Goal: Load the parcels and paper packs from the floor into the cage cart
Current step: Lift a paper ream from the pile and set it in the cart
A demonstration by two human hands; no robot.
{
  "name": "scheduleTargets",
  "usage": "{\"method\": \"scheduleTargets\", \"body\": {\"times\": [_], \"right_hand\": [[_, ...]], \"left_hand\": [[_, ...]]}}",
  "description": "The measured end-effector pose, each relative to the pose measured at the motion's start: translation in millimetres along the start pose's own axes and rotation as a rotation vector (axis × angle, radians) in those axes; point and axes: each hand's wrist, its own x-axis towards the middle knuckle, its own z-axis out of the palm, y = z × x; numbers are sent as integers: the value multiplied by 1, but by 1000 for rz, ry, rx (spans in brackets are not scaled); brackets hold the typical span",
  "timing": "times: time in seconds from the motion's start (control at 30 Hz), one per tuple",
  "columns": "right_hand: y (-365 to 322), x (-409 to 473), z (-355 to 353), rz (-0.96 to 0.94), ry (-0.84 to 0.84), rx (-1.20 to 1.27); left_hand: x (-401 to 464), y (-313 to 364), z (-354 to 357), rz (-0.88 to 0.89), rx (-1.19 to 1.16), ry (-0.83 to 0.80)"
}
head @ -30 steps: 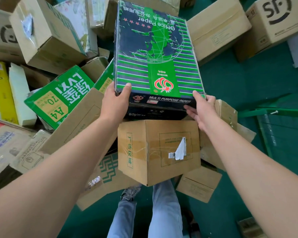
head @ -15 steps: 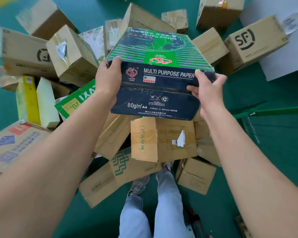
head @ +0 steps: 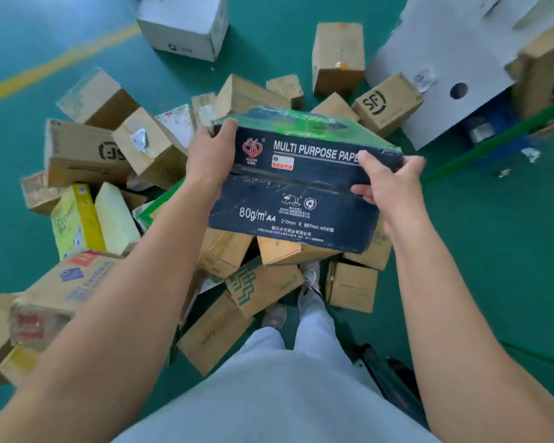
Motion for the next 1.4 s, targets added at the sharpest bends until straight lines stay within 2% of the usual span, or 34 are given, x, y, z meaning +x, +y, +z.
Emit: {"method": "scheduleTargets", "body": {"times": [0.3, 0.53, 0.8, 1.17, 1.4], "right_hand": [[4, -124, -57, 90, 124, -89], [36, -184, -117, 204, 247, -95], [103, -254, -167, 342, 366, -58], [217, -401, -183, 538, 407, 76], [289, -496, -181, 643, 477, 185]], "left_hand": [[-78, -9, -27, 87, 152, -107], [-131, 5, 11, 254, 438, -206], [-191, -5, 59, 379, 650, -358], [-305, -88, 63, 528, 889, -526], [-360, -159, 51, 450, 999, -714]]}}
